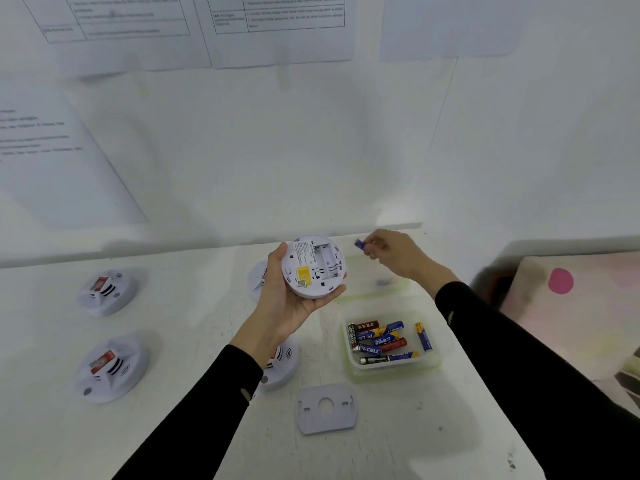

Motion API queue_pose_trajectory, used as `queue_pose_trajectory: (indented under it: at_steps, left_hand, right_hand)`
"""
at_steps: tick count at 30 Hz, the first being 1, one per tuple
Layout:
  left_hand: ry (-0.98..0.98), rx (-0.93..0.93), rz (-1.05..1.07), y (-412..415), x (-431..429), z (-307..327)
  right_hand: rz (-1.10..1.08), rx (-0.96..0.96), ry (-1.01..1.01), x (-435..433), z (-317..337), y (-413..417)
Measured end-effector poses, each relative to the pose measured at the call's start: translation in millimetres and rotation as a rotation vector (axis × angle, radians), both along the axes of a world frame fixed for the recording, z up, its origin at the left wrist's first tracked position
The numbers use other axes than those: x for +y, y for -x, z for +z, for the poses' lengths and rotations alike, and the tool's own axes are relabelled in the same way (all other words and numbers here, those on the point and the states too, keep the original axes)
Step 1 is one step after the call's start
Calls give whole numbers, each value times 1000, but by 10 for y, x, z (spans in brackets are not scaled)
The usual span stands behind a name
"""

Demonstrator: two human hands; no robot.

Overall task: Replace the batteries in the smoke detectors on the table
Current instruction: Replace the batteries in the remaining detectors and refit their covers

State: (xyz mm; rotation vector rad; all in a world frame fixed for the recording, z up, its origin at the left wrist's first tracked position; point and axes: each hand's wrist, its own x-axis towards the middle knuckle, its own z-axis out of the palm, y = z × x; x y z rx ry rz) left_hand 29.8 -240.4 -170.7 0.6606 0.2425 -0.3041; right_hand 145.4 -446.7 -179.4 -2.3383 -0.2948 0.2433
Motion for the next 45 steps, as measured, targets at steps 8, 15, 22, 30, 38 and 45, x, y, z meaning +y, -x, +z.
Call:
queue_pose_trajectory:
  at_steps: [8, 15, 22, 30, 38, 45]
  left_hand:
    - [12, -12, 4, 18, -2, -1]
    - [10, -31, 8, 46, -21, 13]
    - [-28, -33, 35, 65, -52, 55]
    - [-77, -30, 14, 94, -90, 22]
    - [-83, -56, 26, 74, -75, 56]
    - [-75, -27, 25, 84, -76, 3]
  right_hand:
    - [-99, 53, -757, 130, 435, 757]
    - [-132, -106, -881, 234, 459, 1157]
    - [-34, -318, -755, 334, 314, 1259]
    - [-95, -388, -515, 466, 269, 1192]
    - [-307, 399, -577, 407, 497, 940]
    - [-224, 368, -473, 413, 494, 883]
